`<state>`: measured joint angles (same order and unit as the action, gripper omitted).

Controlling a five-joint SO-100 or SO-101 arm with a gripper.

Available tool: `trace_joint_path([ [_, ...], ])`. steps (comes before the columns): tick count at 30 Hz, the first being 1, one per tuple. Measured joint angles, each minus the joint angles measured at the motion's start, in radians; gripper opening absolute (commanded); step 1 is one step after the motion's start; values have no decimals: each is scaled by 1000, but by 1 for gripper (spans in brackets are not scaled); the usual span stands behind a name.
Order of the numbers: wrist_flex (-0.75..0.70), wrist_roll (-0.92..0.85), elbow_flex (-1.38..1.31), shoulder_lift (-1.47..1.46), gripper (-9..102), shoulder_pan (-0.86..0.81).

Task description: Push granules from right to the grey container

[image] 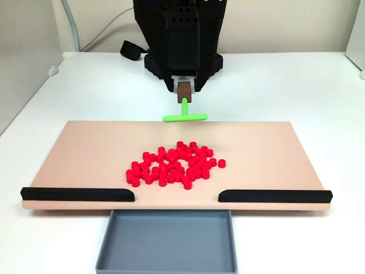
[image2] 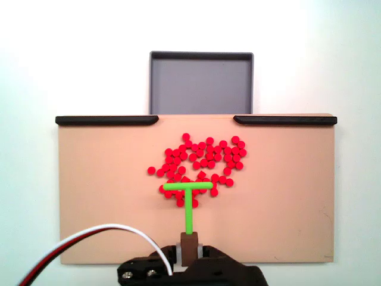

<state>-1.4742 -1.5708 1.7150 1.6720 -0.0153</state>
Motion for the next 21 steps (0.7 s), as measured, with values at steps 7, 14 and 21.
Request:
trace_joint_path([
  [7, 0, 0, 0, 0, 0, 0],
  [14, 0, -8, 0, 0, 0, 2],
  [21, 0, -18, 0, 0, 0, 2],
])
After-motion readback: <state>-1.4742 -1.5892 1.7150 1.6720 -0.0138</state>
